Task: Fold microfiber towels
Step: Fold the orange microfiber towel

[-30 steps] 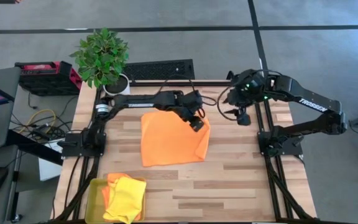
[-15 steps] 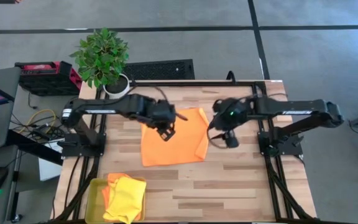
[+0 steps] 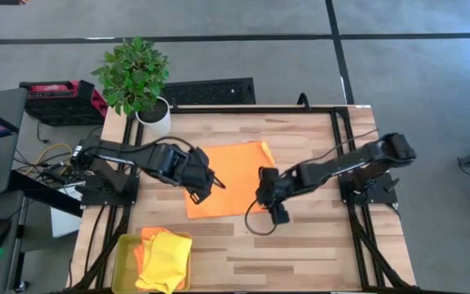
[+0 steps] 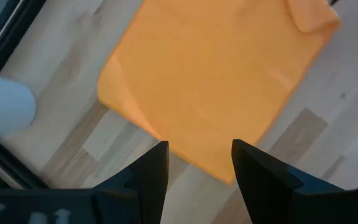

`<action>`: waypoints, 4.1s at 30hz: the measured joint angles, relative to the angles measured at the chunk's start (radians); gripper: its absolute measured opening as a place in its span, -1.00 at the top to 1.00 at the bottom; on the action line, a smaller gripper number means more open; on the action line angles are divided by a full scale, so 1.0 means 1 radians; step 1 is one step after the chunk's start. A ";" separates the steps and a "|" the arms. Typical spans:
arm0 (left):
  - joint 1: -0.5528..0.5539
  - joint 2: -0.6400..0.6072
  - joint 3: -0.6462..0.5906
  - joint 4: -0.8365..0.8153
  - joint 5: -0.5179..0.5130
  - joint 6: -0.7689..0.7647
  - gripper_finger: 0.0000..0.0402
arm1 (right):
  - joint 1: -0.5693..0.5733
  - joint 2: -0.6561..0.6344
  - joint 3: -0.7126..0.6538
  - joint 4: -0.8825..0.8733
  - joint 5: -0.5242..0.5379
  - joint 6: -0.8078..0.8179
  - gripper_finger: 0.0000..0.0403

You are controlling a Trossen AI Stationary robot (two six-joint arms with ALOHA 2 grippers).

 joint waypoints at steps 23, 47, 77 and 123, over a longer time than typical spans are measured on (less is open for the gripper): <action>-0.082 0.000 -0.001 0.000 -0.031 -0.038 0.16 | 0.118 0.202 0.004 0.085 0.288 0.294 -0.12; -0.082 0.001 -0.004 0.002 -0.026 -0.035 0.16 | 0.130 0.082 0.002 -0.187 0.396 0.679 -0.04; -0.082 0.001 -0.043 0.000 0.040 -0.036 0.16 | 0.064 0.127 0.002 -0.015 0.235 0.633 0.35; -0.088 0.010 -0.340 0.187 0.278 0.051 0.16 | 0.049 0.129 0.043 -0.152 0.137 0.739 0.97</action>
